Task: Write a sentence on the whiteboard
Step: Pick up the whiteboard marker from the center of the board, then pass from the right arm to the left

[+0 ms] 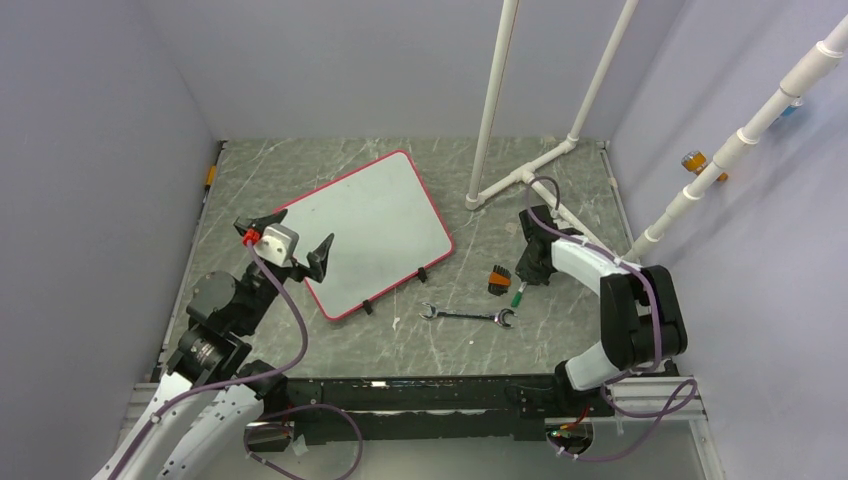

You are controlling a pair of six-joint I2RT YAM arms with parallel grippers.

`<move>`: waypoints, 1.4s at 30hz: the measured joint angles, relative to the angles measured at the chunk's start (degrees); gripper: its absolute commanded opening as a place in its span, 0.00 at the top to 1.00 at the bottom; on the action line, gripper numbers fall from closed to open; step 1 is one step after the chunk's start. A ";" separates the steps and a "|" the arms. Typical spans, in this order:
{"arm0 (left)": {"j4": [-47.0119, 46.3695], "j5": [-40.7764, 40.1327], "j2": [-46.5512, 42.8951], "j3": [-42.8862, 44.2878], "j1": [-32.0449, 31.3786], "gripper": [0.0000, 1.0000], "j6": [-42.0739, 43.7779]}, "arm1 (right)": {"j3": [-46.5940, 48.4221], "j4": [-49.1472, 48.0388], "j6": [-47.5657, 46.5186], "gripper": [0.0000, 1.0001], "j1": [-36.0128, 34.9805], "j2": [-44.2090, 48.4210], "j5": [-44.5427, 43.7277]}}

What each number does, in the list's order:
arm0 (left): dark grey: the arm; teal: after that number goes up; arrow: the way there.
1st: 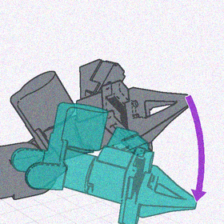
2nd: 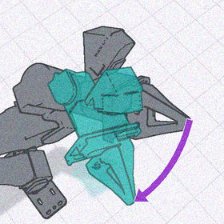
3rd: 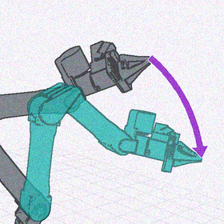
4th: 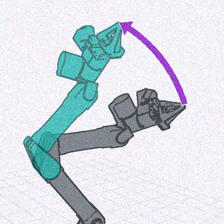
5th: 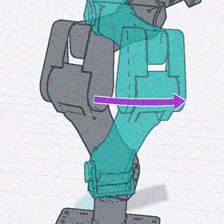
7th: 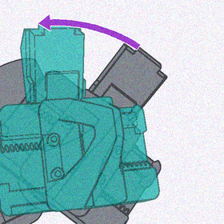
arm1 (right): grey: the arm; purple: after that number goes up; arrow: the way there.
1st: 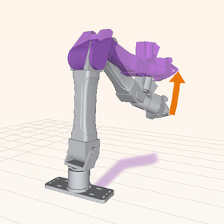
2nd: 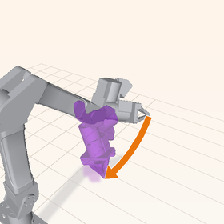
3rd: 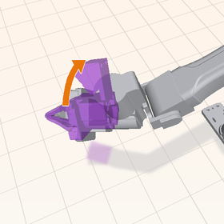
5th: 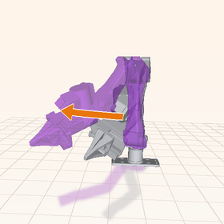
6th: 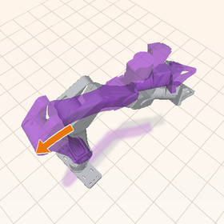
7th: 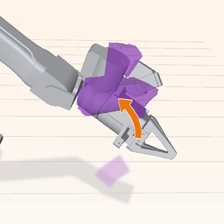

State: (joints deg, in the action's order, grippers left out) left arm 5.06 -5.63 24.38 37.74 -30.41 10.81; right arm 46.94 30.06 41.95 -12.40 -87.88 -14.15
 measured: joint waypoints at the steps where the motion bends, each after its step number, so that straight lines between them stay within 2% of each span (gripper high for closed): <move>1: -0.02 0.28 0.17 0.00 0.00 0.01 -0.02 | -0.11 0.09 0.02 1.00 0.04 0.74 0.31; 5: -0.04 1.84 1.31 0.00 0.00 0.01 -0.92 | -0.46 0.74 0.37 1.00 0.11 8.52 1.88; 8: -0.35 3.91 2.95 0.13 0.00 0.08 -2.89 | -0.24 0.61 1.42 1.00 0.11 16.90 3.69; 10: -0.96 6.05 4.59 0.55 0.00 0.08 -4.59 | 0.00 0.20 2.91 1.00 0.11 22.05 5.03; 16: -8.24 15.45 10.16 0.76 0.00 0.09 -14.23 | 0.55 -1.49 8.83 1.00 0.11 31.23 8.72; 22: -26.80 25.55 16.09 -3.93 -0.26 0.14 -25.66 | 1.97 -4.46 15.54 1.00 0.11 33.05 12.22; 27: -36.48 30.97 25.33 -4.09 -3.28 0.17 -29.59 | 3.56 -7.67 20.00 1.00 -0.37 33.62 14.93; 36: -41.97 30.40 37.46 2.60 -13.00 0.22 -27.54 | 6.82 -11.78 23.71 1.00 -1.70 33.77 16.15; 42: -49.03 27.30 45.94 5.73 -16.72 0.24 -26.23 | 6.84 -12.83 25.70 1.00 -2.56 34.56 16.17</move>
State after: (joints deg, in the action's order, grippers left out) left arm -43.97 21.67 70.32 43.46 -47.13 -15.42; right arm 53.78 17.23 67.66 -14.96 -53.32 2.02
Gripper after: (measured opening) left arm 0.767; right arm 0.037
